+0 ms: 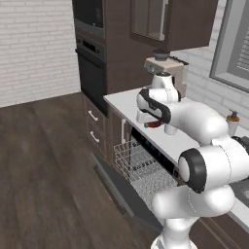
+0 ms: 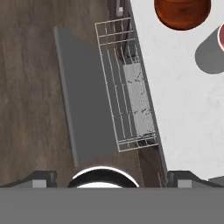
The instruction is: Pick up the cup and bowl from the counter, place them in the dishwasher, and close the dishwasher door.
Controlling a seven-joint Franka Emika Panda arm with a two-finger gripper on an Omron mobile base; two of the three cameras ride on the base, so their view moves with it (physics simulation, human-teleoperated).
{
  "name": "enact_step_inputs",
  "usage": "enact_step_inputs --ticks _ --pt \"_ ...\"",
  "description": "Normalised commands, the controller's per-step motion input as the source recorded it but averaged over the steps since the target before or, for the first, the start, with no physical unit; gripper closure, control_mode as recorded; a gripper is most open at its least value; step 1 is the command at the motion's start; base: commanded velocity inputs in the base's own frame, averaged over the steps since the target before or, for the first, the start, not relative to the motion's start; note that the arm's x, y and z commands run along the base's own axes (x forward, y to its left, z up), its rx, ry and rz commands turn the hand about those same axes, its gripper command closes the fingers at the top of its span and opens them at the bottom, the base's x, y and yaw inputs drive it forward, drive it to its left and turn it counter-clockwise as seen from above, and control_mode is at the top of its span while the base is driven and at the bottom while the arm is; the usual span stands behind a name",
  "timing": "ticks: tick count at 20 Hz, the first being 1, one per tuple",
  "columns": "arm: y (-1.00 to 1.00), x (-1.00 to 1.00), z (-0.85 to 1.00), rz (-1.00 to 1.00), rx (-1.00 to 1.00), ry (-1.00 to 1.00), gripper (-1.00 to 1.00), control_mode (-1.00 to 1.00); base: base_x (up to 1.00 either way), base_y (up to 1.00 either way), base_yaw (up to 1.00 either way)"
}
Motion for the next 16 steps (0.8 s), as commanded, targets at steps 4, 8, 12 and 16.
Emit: enact_step_inputs --ticks 4,8,12,16 --pt "-0.04 0.82 -0.28 0.01 -0.03 0.00 -1.00 -1.00 0.00 0.00 0.00" --pt "-0.14 0.71 -0.46 0.01 -0.06 0.00 -1.00 -1.00 0.00 0.00 0.00" --pt "-0.11 0.57 -0.34 0.00 -0.06 0.00 -1.00 -1.00 0.00 0.00 0.00" --pt "-0.02 0.49 -0.27 0.00 -0.03 0.00 -1.00 -1.00 0.00 0.00 0.00"
